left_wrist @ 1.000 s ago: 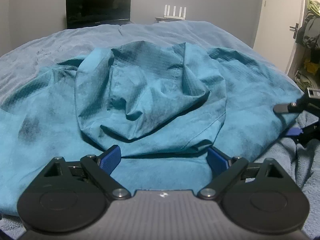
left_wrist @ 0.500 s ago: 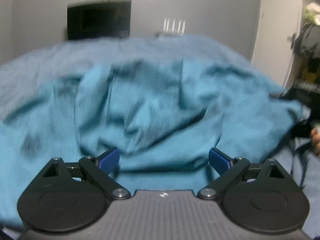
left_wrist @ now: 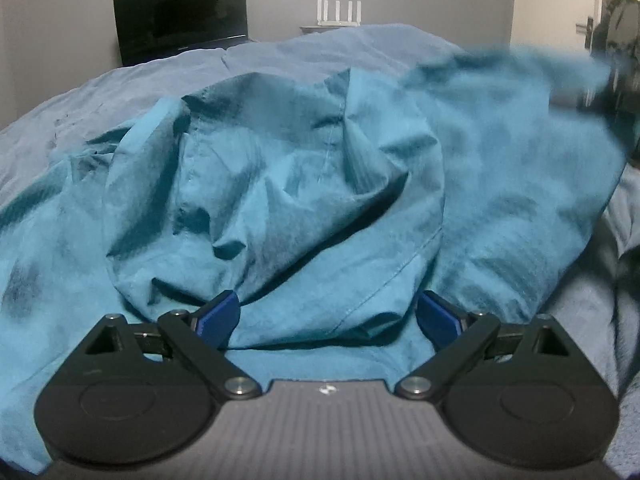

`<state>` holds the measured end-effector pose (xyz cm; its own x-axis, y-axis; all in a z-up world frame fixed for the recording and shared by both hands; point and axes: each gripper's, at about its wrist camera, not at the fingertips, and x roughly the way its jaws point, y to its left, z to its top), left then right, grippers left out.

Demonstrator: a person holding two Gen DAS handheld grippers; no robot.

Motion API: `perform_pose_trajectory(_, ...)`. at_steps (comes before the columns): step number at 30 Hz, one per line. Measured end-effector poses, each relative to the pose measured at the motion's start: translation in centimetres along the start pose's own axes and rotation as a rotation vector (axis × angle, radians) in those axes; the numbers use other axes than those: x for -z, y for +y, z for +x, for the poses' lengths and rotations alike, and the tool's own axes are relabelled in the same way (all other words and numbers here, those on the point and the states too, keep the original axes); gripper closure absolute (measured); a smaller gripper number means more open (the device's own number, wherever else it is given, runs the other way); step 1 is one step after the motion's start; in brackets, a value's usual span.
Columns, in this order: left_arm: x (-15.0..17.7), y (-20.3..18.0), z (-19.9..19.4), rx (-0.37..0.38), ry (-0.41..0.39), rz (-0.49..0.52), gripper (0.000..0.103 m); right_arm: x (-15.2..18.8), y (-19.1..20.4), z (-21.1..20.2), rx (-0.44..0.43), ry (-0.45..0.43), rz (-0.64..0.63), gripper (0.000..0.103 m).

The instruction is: Fold large clothes

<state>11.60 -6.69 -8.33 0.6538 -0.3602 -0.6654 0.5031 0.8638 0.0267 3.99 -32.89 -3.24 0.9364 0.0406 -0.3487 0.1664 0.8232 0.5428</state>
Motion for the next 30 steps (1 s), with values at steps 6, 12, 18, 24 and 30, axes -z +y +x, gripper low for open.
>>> perform_pose_trajectory(6, -0.2, 0.3, 0.0, 0.023, -0.003, -0.009, 0.007, 0.5, 10.3, -2.0, -0.101, -0.036, -0.395, 0.082)
perform_pose_trajectory(12, -2.9, 4.1, -5.3, 0.203, -0.014, -0.012, 0.007, 2.3, 18.1, -2.0, -0.158, -0.001, -0.661, 0.082)
perform_pose_trajectory(18, -5.7, 14.1, -14.1, 0.023, -0.112, -0.120, 0.007, 6.4, 25.9, 0.9, -0.232, 0.096, -0.882, 0.082)
perform_pose_trajectory(24, -2.5, 22.7, -18.7, -0.066, -0.284, -0.475, 0.007, 14.2, 32.4, 1.3, -0.308, 0.176, -1.116, 0.082)
perform_pose_trajectory(30, -1.2, 24.5, -15.3, 0.053, -0.254, -0.557, 0.013, 22.1, 35.3, 3.3, -0.374, 0.265, -1.248, 0.082)
